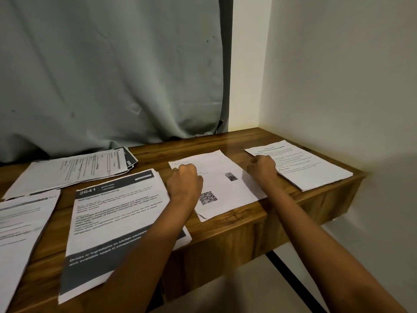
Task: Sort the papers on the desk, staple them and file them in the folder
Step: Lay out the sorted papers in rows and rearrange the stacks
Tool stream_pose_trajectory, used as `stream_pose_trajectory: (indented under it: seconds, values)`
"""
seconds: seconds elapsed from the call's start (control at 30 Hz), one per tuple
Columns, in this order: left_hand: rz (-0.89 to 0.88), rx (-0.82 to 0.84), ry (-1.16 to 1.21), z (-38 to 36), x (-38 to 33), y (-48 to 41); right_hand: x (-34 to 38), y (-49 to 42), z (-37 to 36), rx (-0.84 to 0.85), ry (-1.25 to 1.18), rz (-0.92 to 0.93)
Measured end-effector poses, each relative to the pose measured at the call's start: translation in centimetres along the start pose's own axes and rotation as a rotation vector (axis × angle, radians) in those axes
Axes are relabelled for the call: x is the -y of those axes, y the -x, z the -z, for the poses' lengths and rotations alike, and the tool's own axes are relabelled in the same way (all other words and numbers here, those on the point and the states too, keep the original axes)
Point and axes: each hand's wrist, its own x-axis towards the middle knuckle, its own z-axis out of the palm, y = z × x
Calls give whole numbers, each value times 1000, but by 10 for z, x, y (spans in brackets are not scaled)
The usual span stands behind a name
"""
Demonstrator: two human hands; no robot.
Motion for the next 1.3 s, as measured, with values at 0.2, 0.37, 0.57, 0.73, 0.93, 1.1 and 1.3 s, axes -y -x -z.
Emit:
stream_pose_trajectory:
  seconds: [0.2, 0.37, 0.57, 0.73, 0.93, 1.1, 1.3]
  values:
    - [-115, 42, 276, 5, -42, -5, -36, -14, 55, -144, 1, -95]
    - [-193, 192, 394, -10, -79, -2, -73, -13, 84, 27, 228, -88]
    - [-283, 279, 332, -32, -103, 10, -91, -10, 87, 232, 320, -67]
    - [-338, 364, 217, -48, -105, 16, -95, -10, 82, 183, 264, -73]
    - [-345, 388, 187, -59, -100, 19, -94, -6, 80, 128, 237, -35]
    - [-345, 386, 191, -63, -97, 22, -83, -1, 75, 114, 377, 31]
    - [-350, 384, 188, -64, -95, 22, -73, 6, 70, 232, 620, 209]
